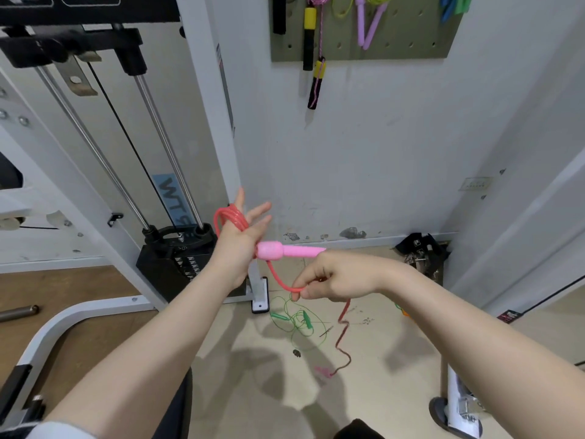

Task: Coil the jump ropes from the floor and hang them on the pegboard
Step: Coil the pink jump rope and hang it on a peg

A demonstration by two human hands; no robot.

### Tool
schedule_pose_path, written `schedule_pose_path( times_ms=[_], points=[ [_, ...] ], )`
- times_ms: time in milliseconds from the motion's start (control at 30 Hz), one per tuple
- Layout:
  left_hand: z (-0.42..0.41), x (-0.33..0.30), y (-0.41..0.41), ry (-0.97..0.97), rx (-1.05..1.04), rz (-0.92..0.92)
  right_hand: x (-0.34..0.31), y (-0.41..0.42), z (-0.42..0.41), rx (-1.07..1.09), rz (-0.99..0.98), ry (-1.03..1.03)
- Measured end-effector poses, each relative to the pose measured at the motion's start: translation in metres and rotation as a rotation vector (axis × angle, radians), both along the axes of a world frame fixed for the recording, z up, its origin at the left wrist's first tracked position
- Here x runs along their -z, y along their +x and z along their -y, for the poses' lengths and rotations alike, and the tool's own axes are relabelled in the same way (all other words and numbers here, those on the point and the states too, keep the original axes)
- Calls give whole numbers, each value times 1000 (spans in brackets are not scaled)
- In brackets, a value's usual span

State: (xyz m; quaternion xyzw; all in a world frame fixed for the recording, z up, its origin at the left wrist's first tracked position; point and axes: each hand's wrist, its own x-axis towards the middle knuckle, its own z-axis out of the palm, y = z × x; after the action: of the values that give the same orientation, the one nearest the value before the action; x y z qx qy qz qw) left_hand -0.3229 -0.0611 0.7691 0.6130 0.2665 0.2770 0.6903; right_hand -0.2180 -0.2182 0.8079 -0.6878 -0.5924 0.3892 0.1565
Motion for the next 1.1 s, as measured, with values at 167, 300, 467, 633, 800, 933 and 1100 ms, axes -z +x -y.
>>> schedule_pose_path(
  times_ms=[167,300,467,633,800,933,1100],
  points=[
    [-24,3,-21,-581,14,301,-2,20,14,110,-315,-1],
    [-27,10,-36,-561,296,178,-6,30,16,101,-305,0],
    [7,-8,-25,218,757,-412,-18,22,-3,-10,-176,58],
    [37,-26,-25,314,1057,-401,-28,14,-15,106,-113,319],
    [33,-34,-25,76,763,-212,-25,20,-17,447,-191,575],
    [31,-34,-30,-97,931,4,-17,24,-19,491,-240,546],
    [36,-30,-26,-397,901,205,10,5,-18,312,-452,401]
  ],
)
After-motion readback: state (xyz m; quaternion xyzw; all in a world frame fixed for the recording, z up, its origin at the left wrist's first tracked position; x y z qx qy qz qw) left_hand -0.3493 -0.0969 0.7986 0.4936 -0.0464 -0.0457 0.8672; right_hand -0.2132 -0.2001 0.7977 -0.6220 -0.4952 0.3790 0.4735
